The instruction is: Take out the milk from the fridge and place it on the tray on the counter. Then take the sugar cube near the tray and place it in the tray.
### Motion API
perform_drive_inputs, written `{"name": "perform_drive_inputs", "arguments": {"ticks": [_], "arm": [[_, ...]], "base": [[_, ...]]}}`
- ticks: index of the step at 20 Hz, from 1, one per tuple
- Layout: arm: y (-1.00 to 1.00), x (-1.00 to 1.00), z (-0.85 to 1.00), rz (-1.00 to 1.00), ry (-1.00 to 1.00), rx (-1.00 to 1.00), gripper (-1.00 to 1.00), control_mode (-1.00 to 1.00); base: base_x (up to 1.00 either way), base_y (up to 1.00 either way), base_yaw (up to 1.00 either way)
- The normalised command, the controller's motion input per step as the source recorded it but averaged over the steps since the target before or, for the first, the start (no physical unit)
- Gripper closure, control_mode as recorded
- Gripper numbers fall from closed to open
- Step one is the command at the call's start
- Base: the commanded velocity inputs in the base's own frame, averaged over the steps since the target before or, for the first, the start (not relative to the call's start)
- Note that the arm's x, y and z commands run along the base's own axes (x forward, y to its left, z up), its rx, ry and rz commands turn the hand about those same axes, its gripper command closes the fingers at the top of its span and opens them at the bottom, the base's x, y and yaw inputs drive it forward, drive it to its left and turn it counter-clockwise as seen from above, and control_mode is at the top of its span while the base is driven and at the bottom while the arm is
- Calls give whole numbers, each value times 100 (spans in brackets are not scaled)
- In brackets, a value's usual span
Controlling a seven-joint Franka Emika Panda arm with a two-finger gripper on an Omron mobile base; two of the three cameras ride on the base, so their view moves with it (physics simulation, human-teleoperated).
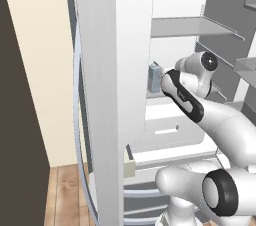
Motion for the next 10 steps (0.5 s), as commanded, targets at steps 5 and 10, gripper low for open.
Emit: {"name": "perform_drive_inputs", "arguments": {"ticks": [5, 10], "arm": [[0, 24, -18, 0, 0, 0, -100, -100], [1, 25, -28, 0, 0, 0, -100, -100]], "base": [[0, 0, 0], [0, 0, 0]]}}
